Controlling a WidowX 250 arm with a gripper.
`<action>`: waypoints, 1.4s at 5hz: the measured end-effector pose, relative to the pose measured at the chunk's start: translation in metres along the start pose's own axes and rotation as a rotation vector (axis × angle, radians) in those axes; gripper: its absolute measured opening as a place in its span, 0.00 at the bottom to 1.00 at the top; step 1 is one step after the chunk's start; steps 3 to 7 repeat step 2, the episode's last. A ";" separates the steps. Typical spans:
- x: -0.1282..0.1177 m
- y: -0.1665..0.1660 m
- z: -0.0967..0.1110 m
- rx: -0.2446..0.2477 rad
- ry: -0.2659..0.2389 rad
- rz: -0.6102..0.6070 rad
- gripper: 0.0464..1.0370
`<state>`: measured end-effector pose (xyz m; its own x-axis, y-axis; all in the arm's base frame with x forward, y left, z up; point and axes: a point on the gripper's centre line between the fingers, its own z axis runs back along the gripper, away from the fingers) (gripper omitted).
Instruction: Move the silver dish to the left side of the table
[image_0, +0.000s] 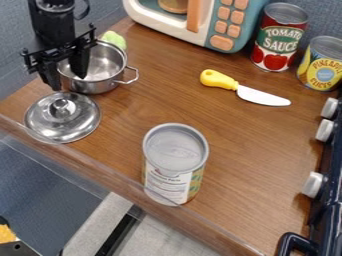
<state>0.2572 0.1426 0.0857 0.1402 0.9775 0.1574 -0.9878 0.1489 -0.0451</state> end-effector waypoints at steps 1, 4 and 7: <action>0.003 -0.005 0.027 -0.057 -0.028 0.020 0.97; 0.005 -0.004 0.059 -0.167 -0.047 0.025 0.97; 0.005 -0.004 0.059 -0.167 -0.047 0.025 0.97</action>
